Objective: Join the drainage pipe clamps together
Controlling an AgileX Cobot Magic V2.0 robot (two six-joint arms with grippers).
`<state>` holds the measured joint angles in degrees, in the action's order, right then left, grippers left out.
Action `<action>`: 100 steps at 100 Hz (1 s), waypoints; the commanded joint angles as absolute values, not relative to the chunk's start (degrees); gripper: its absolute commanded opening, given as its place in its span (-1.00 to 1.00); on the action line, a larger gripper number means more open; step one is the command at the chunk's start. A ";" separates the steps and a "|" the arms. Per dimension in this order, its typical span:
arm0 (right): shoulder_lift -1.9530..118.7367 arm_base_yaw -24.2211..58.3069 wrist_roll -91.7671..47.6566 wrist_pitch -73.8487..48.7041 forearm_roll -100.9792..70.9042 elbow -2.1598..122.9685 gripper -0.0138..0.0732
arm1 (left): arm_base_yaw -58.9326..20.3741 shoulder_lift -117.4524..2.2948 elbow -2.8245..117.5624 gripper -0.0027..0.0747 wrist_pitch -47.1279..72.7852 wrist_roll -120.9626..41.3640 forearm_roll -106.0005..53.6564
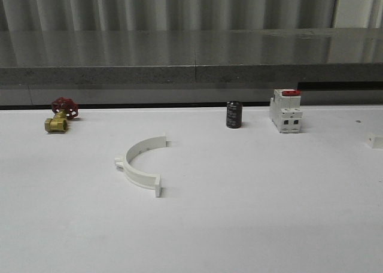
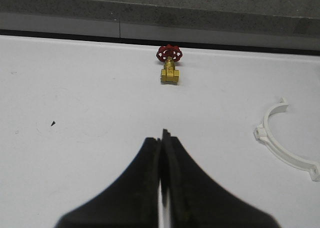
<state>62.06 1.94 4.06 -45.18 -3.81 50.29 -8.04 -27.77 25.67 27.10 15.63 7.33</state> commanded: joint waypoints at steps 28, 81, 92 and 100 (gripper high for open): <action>79.47 -8.72 -1.79 -49.98 -4.24 70.53 0.57 | -8.06 -27.90 27.26 -0.98 23.31 15.64 7.47; 103.44 -15.88 -11.96 -45.16 -6.06 74.87 0.57 | -8.06 -27.90 27.26 -0.98 23.31 15.64 7.47; 105.61 -15.88 -12.23 -44.20 -6.26 74.87 0.57 | -8.06 -27.90 27.26 -0.98 23.31 15.64 7.47; 106.36 -15.88 -12.36 -43.62 -6.26 74.87 0.57 | -8.06 -27.90 27.26 -0.98 23.31 15.64 7.47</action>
